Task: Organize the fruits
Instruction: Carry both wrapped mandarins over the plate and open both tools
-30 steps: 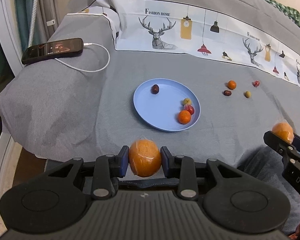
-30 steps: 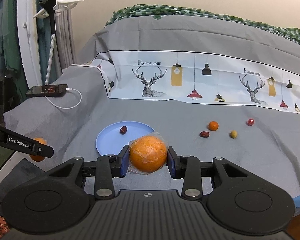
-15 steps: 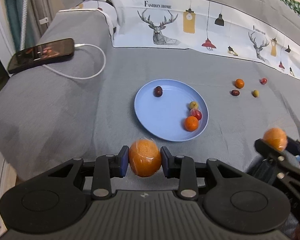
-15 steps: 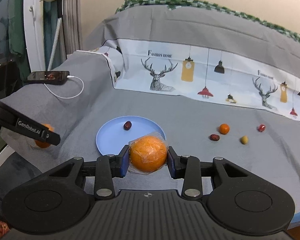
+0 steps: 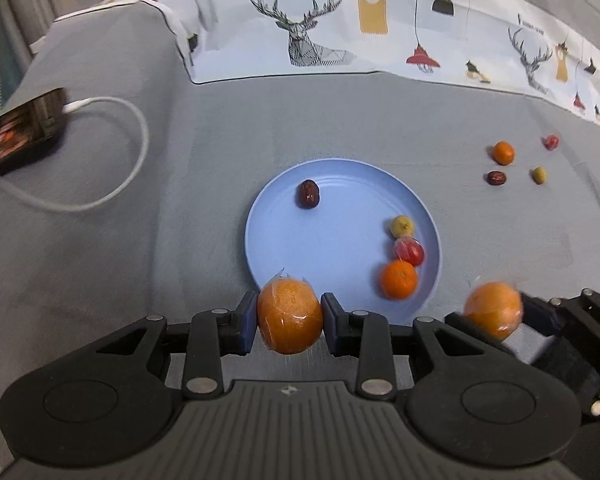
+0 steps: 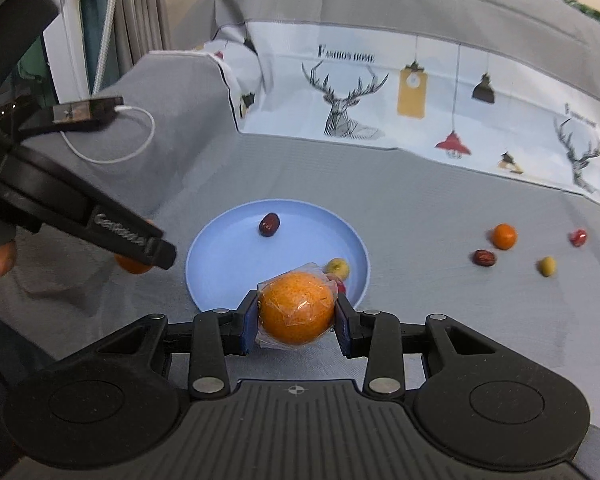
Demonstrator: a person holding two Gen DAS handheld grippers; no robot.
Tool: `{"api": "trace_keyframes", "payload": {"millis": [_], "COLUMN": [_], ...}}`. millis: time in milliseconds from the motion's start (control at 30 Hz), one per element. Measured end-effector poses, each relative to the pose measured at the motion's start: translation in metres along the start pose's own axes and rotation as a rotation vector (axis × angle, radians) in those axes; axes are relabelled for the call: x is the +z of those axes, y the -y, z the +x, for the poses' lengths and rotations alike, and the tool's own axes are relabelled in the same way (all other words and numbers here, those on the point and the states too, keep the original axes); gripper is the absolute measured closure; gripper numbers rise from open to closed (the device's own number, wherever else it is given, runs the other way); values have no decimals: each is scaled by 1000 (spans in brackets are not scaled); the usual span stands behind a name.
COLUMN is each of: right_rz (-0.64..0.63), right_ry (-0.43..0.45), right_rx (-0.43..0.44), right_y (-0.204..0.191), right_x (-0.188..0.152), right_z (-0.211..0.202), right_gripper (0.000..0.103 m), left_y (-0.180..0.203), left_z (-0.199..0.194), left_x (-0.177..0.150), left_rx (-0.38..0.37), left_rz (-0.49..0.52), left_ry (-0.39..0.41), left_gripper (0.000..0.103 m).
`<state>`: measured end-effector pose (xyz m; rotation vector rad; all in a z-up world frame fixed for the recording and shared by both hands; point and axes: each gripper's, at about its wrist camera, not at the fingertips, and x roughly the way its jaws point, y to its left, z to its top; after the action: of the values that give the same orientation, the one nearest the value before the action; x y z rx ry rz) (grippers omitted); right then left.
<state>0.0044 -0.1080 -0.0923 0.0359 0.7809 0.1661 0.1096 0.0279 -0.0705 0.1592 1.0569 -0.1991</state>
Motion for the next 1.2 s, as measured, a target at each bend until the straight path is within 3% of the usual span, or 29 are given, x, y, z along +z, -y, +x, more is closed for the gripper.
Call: {"api": "trace_keyframes", "payload": {"millis": [400,700,733,767,800,833,867,933,1200], "right_rz": [-12,-50,-59,-63,-61,-62,-63,-68,-45], "right_ry": [-123,-128,-125,-124,-123,-119,-108,-84,-100], "right_rx": [20,29,30,30,26,20,9,-4,31], "right_y": [3,4,4,4,5,5,6,6,9], "right_x": [15,18,18,19,20,21,22,23,14], "right_z": [95,116,116,117,117,116,113,104,48], "right_gripper": [63,63,63,57,51,34,20,15,11], "left_y": [-2,1,1,1,1,1,1,3,13], "left_z": [87,106,105,104,100,96,89,79,33], "left_x": [32,41,42,43,44,46,47,48,26], "left_rx": [55,62,57,53,34,41,65,88,99], "left_rz": [47,64,65,63,58,48,37,47,98], "left_ry": [-91,-103,-93,-83,-74,-63,-38,-8,-14], "left_gripper": [66,65,63,48,21,7,0,0,0]}}
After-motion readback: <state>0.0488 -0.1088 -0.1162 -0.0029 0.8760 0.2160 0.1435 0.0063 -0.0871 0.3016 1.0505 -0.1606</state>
